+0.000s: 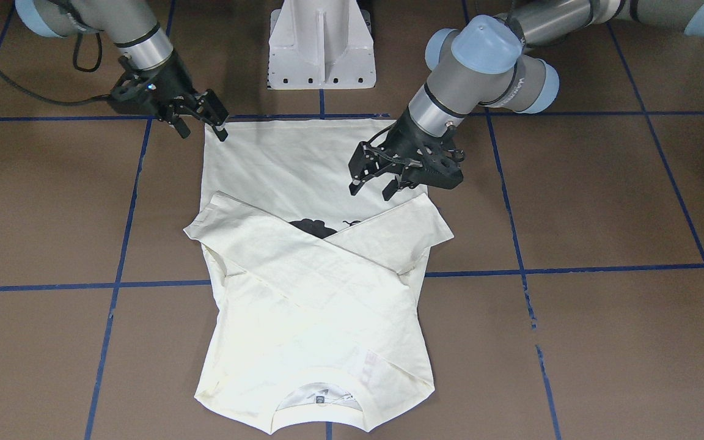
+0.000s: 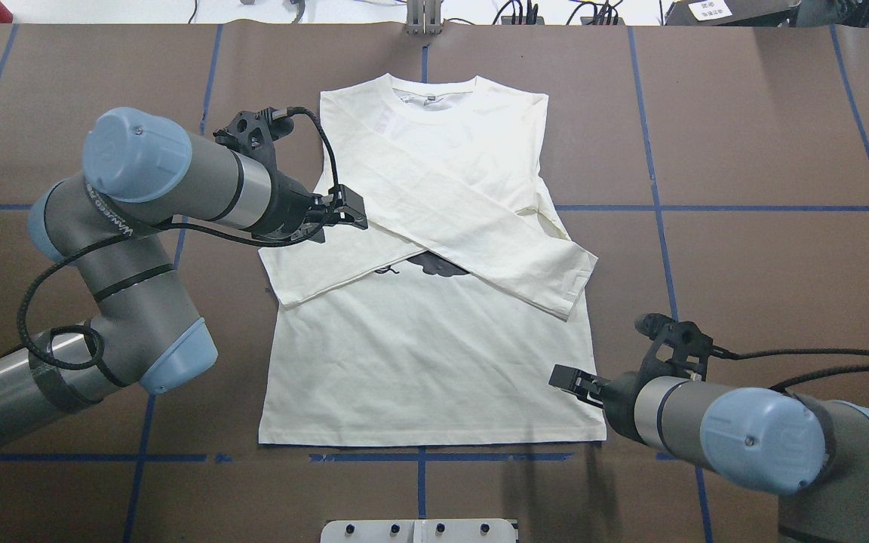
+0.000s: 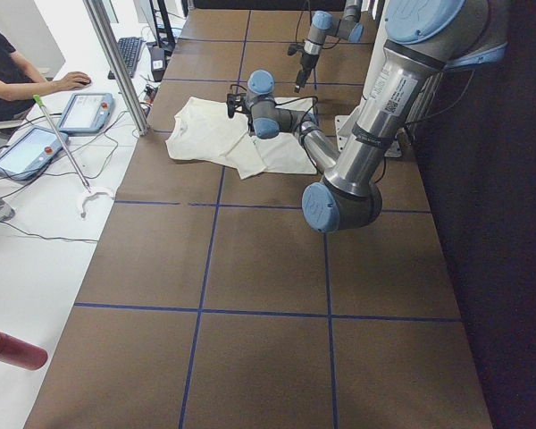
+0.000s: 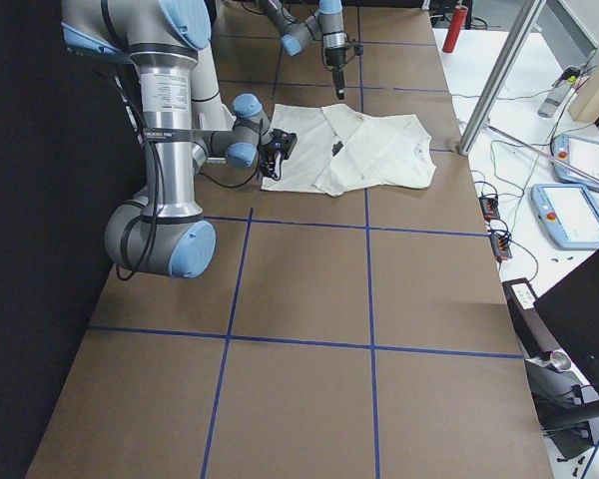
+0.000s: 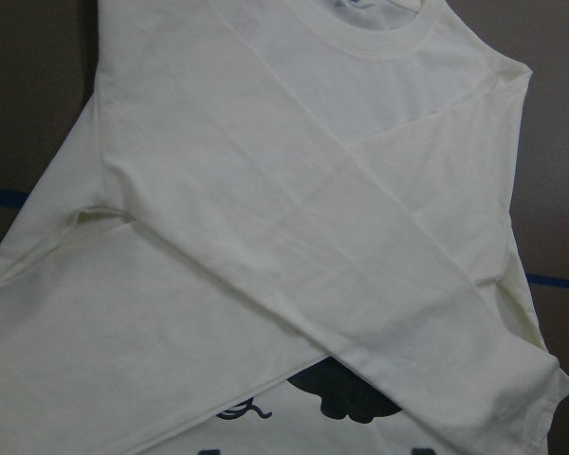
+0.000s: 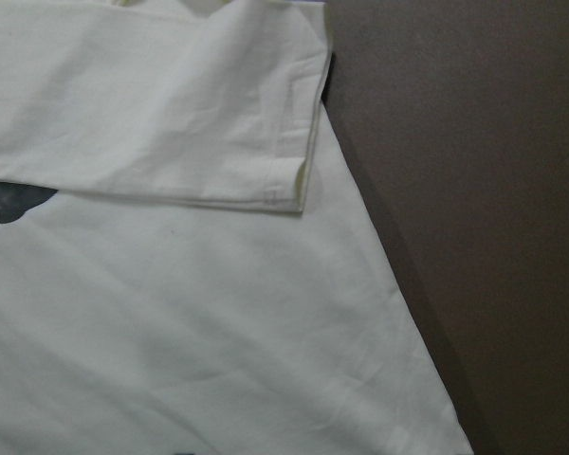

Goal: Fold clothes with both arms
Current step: 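Release the sleeve with the left gripper while the right gripper moves to the hem, then grasp the hem corners nearest the robot with both grippers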

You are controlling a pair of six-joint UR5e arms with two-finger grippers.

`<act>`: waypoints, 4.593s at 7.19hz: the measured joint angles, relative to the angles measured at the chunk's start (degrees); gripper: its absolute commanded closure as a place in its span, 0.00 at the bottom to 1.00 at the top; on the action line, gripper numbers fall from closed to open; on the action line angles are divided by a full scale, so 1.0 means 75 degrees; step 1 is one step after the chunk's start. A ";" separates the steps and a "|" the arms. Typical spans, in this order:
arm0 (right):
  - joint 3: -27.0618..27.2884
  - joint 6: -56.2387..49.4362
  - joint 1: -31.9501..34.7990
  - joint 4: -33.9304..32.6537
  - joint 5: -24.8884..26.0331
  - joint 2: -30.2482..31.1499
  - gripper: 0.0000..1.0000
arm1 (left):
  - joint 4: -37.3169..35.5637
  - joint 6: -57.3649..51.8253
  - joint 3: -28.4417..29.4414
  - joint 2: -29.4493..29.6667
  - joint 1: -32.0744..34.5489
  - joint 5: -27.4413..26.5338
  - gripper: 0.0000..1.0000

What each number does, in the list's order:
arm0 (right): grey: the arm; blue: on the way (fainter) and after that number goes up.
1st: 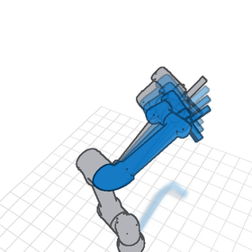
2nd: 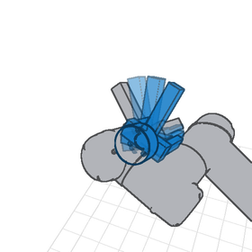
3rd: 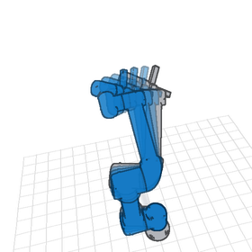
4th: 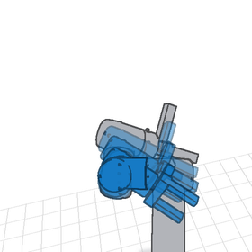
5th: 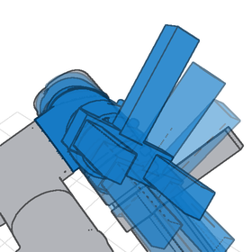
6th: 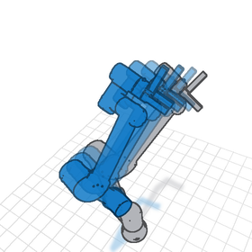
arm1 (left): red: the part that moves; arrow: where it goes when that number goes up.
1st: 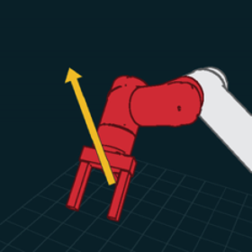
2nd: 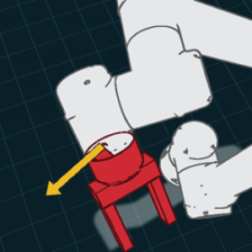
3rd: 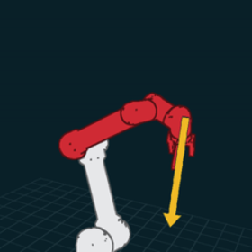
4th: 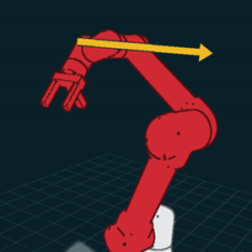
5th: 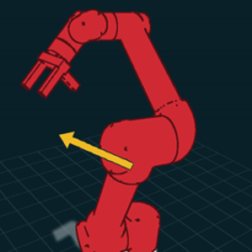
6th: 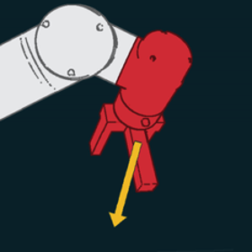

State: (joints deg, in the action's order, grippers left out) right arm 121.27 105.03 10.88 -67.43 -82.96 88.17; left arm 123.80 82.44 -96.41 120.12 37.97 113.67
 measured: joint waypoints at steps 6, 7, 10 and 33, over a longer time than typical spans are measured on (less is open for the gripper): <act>-0.0189 0.1213 -0.0945 -0.1112 0.0774 0.0055 0.39 | 0.0005 0.0046 0.0068 -0.0039 0.0000 -0.0015 0.20; -0.0269 0.1216 -0.0957 -0.1126 0.0774 0.0038 0.56 | 0.0005 0.0046 0.0073 -0.0046 0.0000 -0.0015 0.20; -0.0334 0.1200 -0.0953 -0.1131 0.0767 0.0049 1.00 | 0.0005 0.0047 0.0092 -0.0055 -0.0001 -0.0015 0.20; 0.0190 0.1030 -0.0812 -0.1110 0.0767 0.0068 1.00 | -0.2428 0.2920 -0.2567 -0.2649 -0.3458 -0.2562 1.00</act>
State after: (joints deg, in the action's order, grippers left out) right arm 122.69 112.76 4.79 -75.75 -77.20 88.68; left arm 105.59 104.35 -115.66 100.26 12.04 94.45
